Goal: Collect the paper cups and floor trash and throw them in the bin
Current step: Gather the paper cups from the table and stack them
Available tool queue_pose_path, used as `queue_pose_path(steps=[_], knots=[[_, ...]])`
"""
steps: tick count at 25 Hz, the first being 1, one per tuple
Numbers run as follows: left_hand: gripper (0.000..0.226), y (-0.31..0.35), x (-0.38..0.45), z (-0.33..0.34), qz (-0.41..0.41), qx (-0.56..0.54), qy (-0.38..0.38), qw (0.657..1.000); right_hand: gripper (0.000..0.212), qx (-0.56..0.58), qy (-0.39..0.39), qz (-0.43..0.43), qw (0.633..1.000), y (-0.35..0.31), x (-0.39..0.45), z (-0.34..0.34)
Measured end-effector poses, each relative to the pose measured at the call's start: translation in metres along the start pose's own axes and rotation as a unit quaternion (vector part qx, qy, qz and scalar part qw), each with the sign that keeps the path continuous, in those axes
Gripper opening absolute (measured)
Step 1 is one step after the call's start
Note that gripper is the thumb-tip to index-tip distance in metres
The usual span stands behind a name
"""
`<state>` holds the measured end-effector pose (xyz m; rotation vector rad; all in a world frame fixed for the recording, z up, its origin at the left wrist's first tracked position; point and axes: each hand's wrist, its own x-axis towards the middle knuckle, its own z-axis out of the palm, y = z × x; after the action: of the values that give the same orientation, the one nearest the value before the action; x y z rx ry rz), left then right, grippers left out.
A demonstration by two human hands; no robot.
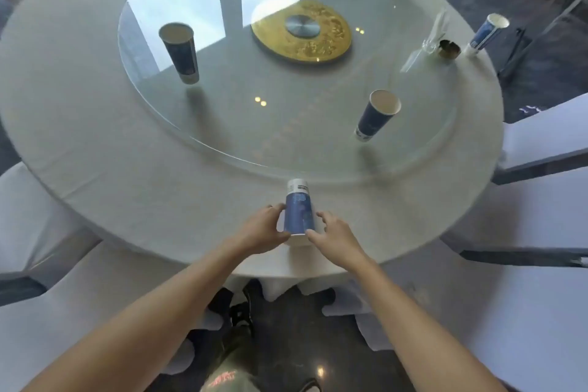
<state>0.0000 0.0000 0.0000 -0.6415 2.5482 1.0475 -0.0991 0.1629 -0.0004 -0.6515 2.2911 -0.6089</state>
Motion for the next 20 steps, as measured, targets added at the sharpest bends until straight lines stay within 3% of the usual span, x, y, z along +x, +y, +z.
queue_pose_path(steps=[6,11,16,20], knots=[[0.084,-0.046,0.042,-0.004,0.008,-0.01,-0.052,0.999,0.052,0.134,0.011,0.15,0.98,-0.008,0.042,0.028],[0.092,-0.06,0.062,0.006,0.063,0.003,-0.083,0.994,0.055,0.209,-0.03,0.193,0.958,-0.011,0.056,0.037],[0.089,-0.064,0.069,0.001,0.105,0.016,0.043,0.993,0.034,0.201,-0.112,0.18,0.956,-0.033,0.074,-0.006],[0.09,-0.056,0.067,-0.029,0.094,0.017,0.114,0.989,0.037,0.183,-0.214,0.122,0.952,-0.064,0.1,-0.05]])
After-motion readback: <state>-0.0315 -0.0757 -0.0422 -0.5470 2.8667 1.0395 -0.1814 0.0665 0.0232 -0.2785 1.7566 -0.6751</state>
